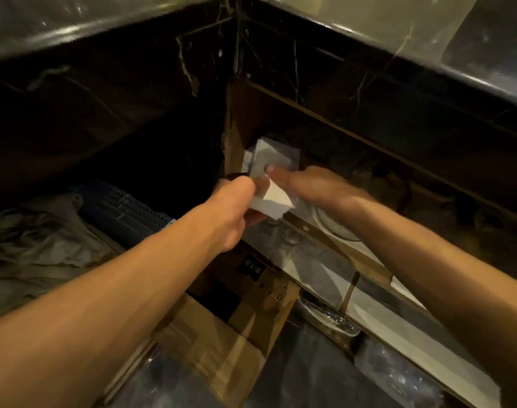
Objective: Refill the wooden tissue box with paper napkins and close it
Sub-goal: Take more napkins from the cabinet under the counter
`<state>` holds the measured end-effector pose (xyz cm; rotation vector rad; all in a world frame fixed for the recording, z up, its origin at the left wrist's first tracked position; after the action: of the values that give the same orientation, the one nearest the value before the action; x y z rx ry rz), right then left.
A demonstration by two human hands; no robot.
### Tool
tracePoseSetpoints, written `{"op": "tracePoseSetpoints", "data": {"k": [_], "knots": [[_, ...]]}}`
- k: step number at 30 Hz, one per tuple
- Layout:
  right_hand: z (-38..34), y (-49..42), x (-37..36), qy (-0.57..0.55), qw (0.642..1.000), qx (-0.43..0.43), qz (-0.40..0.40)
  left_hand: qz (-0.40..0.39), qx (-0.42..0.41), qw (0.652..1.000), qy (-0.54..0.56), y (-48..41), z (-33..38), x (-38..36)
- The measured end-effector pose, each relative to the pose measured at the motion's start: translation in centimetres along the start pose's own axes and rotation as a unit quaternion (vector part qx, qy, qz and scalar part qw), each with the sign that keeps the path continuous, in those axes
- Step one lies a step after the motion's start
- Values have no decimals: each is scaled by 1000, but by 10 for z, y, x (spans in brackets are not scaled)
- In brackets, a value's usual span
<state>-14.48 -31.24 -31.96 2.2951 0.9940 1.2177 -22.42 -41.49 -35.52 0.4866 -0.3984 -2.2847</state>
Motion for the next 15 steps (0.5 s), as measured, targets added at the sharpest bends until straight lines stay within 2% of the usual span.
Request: {"op": "tracePoseSetpoints", "data": {"k": [2,5,9,15], "knots": [[8,31,1,-51,999,8,11,-49,-16,997,-59,16,5,13],[16,60,-11,-82,996,21,-17,-134,-27,981,-136,55,17,33],[16,111,-26,-193,969,-6,-155,-221,-20,954,-202,109,39,61],[-7,236,-2,-238,952,-46,-186,-271,3,939,-212,204,126,66]]}}
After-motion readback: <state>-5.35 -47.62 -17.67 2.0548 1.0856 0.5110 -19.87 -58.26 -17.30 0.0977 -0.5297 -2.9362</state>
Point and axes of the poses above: each hand's wrist, its own y-axis away from the middle knuckle, its own x-axis out of the back of the hand, z = x × y, the point moved 7 cm from there along -y, towards the middle knuckle, and after that the axes turned 11 degrees about -x, right-handed, at the moved point
